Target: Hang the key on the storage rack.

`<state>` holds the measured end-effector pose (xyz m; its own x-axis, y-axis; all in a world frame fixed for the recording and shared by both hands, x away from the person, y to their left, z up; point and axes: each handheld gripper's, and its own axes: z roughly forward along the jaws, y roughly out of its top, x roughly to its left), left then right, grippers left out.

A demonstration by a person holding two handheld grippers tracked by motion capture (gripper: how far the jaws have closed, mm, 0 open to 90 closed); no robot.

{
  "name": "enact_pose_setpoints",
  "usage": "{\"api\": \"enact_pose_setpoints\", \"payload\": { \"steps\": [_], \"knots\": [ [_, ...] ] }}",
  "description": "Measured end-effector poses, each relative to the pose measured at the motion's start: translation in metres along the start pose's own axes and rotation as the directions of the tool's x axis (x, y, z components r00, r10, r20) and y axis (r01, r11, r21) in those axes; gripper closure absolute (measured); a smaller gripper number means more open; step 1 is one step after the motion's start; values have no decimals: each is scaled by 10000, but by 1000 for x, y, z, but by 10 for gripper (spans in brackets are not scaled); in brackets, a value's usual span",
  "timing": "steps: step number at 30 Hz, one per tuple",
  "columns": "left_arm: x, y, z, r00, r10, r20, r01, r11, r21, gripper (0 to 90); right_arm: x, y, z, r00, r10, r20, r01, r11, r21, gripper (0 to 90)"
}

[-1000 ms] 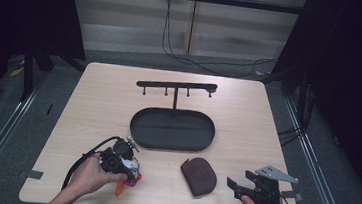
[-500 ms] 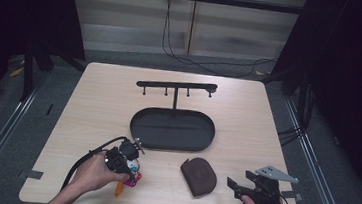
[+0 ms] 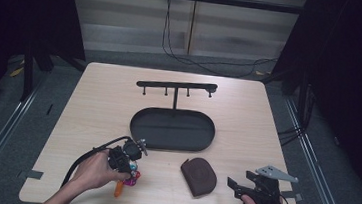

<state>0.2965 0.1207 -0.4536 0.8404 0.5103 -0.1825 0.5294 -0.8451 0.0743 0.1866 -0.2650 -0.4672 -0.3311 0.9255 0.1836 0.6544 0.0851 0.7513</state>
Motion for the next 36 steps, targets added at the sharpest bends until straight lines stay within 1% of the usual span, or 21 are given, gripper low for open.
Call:
{"api": "enact_pose_setpoints", "payload": {
  "steps": [1, 2, 3, 6, 8, 10, 12, 14, 16, 18, 19, 20, 22, 24, 25, 29, 30, 32, 34, 35, 36],
  "knots": [
    [0, 0, -1, 10000, 38, 7, -38, 10000, 35, 870, 0, 0, 0, 10000, -6, -25, 6, 10000, 3, 235],
    [0, 1, -3, 9998, 180, -23, -179, 9997, 176, 870, 0, 0, 0, 10000, -13, -32, 13, 10000, 17, 235],
    [-1, 1, -5, 10000, 90, -38, -89, 9999, 106, 870, 1, 0, 0, 10000, -31, -32, 32, 10000, 27, 235],
    [-1, 1, -11, 9997, 216, -105, -215, 9997, 120, 870, 0, 0, 0, 10000, -17, -15, 17, 10000, 38, 234],
    [1, 1, -16, 9998, 209, -69, -208, 9997, 117, 870, 0, 0, 0, 10000, 12, -4, -12, 10000, 14, 234],
    [1, 0, -18, 10000, -5, -72, 4, 10000, -38, 870, 0, 0, 0, 10000, 7, -23, -7, 10000, 47, 234],
    [4, 0, -23, 9991, -335, -255, 330, 9992, -214, 872, 0, 0, 1, 10000, -28, -36, 29, 10000, 55, 235],
    [5, 1, -26, 9991, -407, -139, 405, 9990, -163, 872, 0, 0, 1, 10000, -21, -28, 21, 10000, 52, 234],
    [7, 0, -29, 9994, -345, -50, 344, 9992, -207, 872, 0, 0, 1, 10000, -12, -42, 13, 10000, 71, 233],
    [8, -1, -34, 9996, -271, 122, 273, 9994, -233, 872, 0, 0, 0, 10000, 25, 4, -25, 10000, 48, 224],
    [9, -2, -37, 9992, -345, 182, 352, 9986, -393, 872, 0, 0, 0, 10000, 27, 34, -27, 10000, 20, 218],
    [10, -3, -41, 9993, -329, 203, 338, 9985, -432, 872, 0, 0, 1, 10000, 43, 47, -43, 10000, 29, 216],
    [12, -5, -47, 9994, -334, 130, 340, 9982, -493, 872, 0, 0, 1, 10000, 52, 32, -52, 10000, 66, 216],
    [15, -6, -54, 9993, -340, 168, 350, 9975, -619, 874, 0, 0, 1, 10000, 30, 18, -30, 10000, 68, 214],
    [15, -7, -57, 9987, -480, 183, 492, 9964, -693, 874, 0, 0, 1, 10000, 30, 18, -30, 10000, 68, 214],
    [18, -9, -68, 9990, -442, 96, 448, 9962, -743, 877, 0, 0, 1, 10000, 58, -4, -58, 9999, 83, 212],
    [18, -10, -71, 9988, -472, 100, 478, 9961, -739, 877, 0, 0, 1, 10000, 58, -4, -58, 9999, 83, 212],
    [19, -11, -75, 9981, -582, 225, 599, 9943, -885, 877, 0, 0, 1, 10000, 15, -28, -15, 10000, 62, 211],
    [21, -12, -79, 9985, -517, 182, 532, 9938, -974, 877, 0, 0, 1, 10000, 19, -26, -18, 10000, 54, 211],
    [21, -13, -81, 9982, -546, 246, 570, 9919, -1136, 877, 0, 0, 1, 10000, 17, -34, -17, 10000, 65, 210],
    [22, -13, -83, 9987, -468, 220, 490, 9928, -1098, 877, 0, 0, 1, 10000, 26, -36, -26, 10000, 81, 210]
  ]
}}
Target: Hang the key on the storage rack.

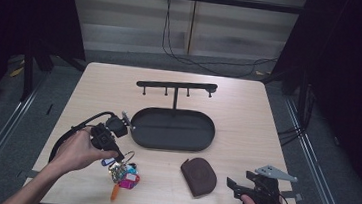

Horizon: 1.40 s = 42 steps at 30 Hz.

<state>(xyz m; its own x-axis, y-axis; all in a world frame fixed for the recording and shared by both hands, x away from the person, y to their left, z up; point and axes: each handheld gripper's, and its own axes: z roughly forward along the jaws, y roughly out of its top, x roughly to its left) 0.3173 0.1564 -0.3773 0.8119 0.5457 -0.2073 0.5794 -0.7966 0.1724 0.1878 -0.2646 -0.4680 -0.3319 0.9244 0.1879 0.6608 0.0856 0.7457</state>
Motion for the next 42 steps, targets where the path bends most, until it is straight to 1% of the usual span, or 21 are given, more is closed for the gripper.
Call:
{"api": "enact_pose_setpoints", "payload": {
  "steps": [3, 6, 10, 13, 16, 18, 24, 26, 27, 28, 30, 31, 32, 33, 37, 39, 40, 42],
  "knots": [
    [-1, -1, -5, 9999, -35, -102, 34, 9999, -123, 877, 0, 0, 0, 10000, 6, -1, -6, 10000, -14, 211],
    [-2, 1, -13, 9997, 120, -199, -122, 9999, -107, 877, 0, 0, 0, 10000, 14, -9, -14, 10000, -3, 211],
    [-4, 3, -24, 9993, 109, -352, -117, 9997, -228, 878, 0, 0, 0, 10000, 2, 5, -2, 10000, -4, 211],
    [-5, 4, -30, 9987, 192, -463, -198, 9997, -133, 878, 0, 0, 0, 10000, 18, -11, -18, 10000, 15, 211],
    [-6, 4, -33, 9986, 276, -451, -280, 9996, -92, 878, 0, 0, 0, 10000, 8, -25, -8, 10000, 44, 211],
    [-6, 4, -36, 9988, 249, -411, -256, 9995, -162, 879, 0, 0, 1, 10000, 13, -18, -13, 10000, 51, 211],
    [-6, 7, -43, 9989, 256, -399, -255, 9997, 27, 878, 0, 0, 1, 10000, 16, -23, -16, 10000, 67, 211],
    [-6, 7, -45, 9984, 333, -450, -328, 9994, 116, 878, 0, 0, 1, 10000, 9, -26, -9, 10000, 61, 211],
    [-7, 8, -45, 9985, 299, -462, -295, 9995, 102, 877, 0, 0, 1, 10000, 7, -20, -7, 10000, 64, 211],
    [-7, 8, -47, 9980, 325, -549, -318, 9994, 122, 878, 0, 0, 1, 10000, 5, -4, -5, 10000, 61, 211],
    [-6, 9, -49, 9985, 257, -489, -247, 9995, 214, 878, -1, 0, 1, 10000, 1, 10, -1, 10000, 64, 211],
    [-5, 10, -50, 9982, 215, -552, -203, 9996, 219, 878, -1, 0, 1, 10000, 9, 22, -9, 10000, 67, 211],
    [-5, 11, -52, 9984, 197, -534, -185, 9996, 224, 878, -1, 0, 1, 9999, 124, -16, -124, 9999, 75, 208],
    [-4, 11, -54, 9984, 231, -510, -220, 9995, 229, 878, -1, 0, 1, 9999, 124, -16, -124, 9999, 75, 208],
    [-4, 13, -61, 9986, 113, -516, -102, 9997, 220, 878, -2, 0, 1, 9999, 114, -39, -114, 9999, 73, 208],
    [-3, 15, -64, 9987, 128, -497, -110, 9993, 356, 877, -2, 0, 1, 10000, 93, -22, -93, 9999, 99, 208],
    [-3, 16, -64, 9985, 71, -544, -46, 9989, 466, 877, -1, 0, 2, 10000, 61, -47, -60, 9999, 116, 207],
    [-4, 18, -66, 9982, 85, -590, -53, 9985, 550, 877, 0, 0, 3, 10000, 28, -27, -28, 9999, 168, 205]
  ]
}}
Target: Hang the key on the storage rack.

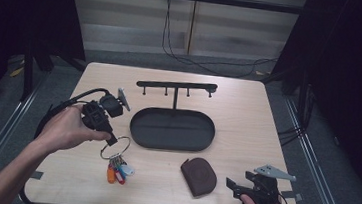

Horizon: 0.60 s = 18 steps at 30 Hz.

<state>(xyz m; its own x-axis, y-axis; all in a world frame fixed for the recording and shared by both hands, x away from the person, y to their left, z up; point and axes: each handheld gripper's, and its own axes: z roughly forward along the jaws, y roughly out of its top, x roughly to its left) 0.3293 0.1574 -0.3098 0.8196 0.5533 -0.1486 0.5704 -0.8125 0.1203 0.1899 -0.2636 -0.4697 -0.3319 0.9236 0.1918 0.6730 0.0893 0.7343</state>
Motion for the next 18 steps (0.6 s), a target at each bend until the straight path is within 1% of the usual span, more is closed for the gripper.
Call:
{"api": "enact_pose_setpoints", "payload": {
  "steps": [1, 2, 3, 4, 5, 8, 10, 12, 15, 16, 18],
  "knots": [
    [0, 1, -1, 10000, 48, 23, -48, 10000, 34, 877, 1, 0, 0, 10000, -43, -15, 43, 10000, 11, 204],
    [0, 2, -3, 10000, -15, 20, 15, 10000, 1, 877, 1, 0, 0, 10000, -60, -16, 60, 10000, 14, 203],
    [0, 3, -4, 10000, 40, 24, -40, 10000, 26, 877, 1, 0, 0, 10000, -54, -14, 54, 10000, 19, 202],
    [0, 4, -5, 10000, -13, 5, 13, 10000, 14, 877, 1, 0, 0, 10000, -52, -24, 52, 10000, 8, 200],
    [-1, 5, -7, 10000, 58, 35, -58, 10000, 24, 877, 0, 0, 0, 10000, -31, -25, 31, 10000, -14, 198],
    [-3, 9, -11, 9999, 103, -69, -103, 9999, 81, 877, 0, 0, -1, 10000, -38, -49, 38, 10000, -59, 191],
    [-4, 11, -13, 9998, 48, -175, -47, 10000, 64, 878, 0, 0, -1, 10000, -26, -57, 26, 10000, -65, 181],
    [-4, 13, -17, 9994, -186, -285, 184, 9998, -64, 878, 0, 0, -1, 10000, -26, -78, 26, 10000, -69, 169],
    [-3, 14, -23, 9997, -105, -225, 100, 9997, -220, 878, 0, 0, -1, 9999, -91, -106, 91, 9999, -52, 165],
    [-3, 15, -25, 9998, -23, -218, 19, 9998, -172, 878, 0, 0, -1, 9999, -103, -114, 103, 9999, -61, 162],
    [-3, 16, -27, 9997, -90, -239, 87, 9999, -117, 878, 0, 0, -1, 9999, -102, -113, 102, 9999, -66, 161]
  ]
}}
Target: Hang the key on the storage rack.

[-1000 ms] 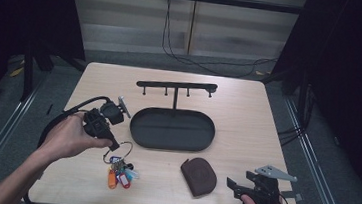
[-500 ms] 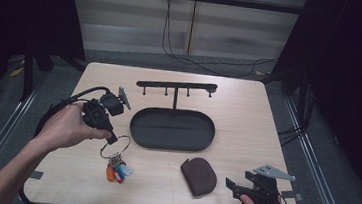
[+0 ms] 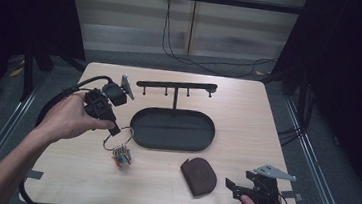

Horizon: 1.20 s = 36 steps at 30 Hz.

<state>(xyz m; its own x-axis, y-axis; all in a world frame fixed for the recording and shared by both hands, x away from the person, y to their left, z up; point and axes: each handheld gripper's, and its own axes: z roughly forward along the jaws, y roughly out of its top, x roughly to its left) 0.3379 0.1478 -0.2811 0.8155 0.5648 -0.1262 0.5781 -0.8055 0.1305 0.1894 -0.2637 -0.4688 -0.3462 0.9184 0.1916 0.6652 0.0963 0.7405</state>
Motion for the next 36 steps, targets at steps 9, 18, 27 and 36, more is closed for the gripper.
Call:
{"api": "enact_pose_setpoints", "payload": {
  "steps": [9, 18, 27, 36],
  "knots": [
    [7, 9, -8, 9999, -81, 106, 81, 10000, -35, 877, 0, 0, 0, 10000, 2, -26, -2, 10000, -3, 152],
    [11, 22, -19, 9999, -125, 70, 124, 9999, 58, 877, 0, 0, 0, 10000, 10, -15, -10, 10000, 26, 152],
    [10, 40, -30, 9997, -26, -256, 28, 10000, 78, 877, -1, 0, 0, 10000, 33, -33, -33, 10000, 27, 153],
    [15, 56, -35, 9993, -144, -351, 146, 9999, 68, 877, -1, 0, 0, 10000, 41, -68, -41, 10000, 28, 153]
  ]
}}
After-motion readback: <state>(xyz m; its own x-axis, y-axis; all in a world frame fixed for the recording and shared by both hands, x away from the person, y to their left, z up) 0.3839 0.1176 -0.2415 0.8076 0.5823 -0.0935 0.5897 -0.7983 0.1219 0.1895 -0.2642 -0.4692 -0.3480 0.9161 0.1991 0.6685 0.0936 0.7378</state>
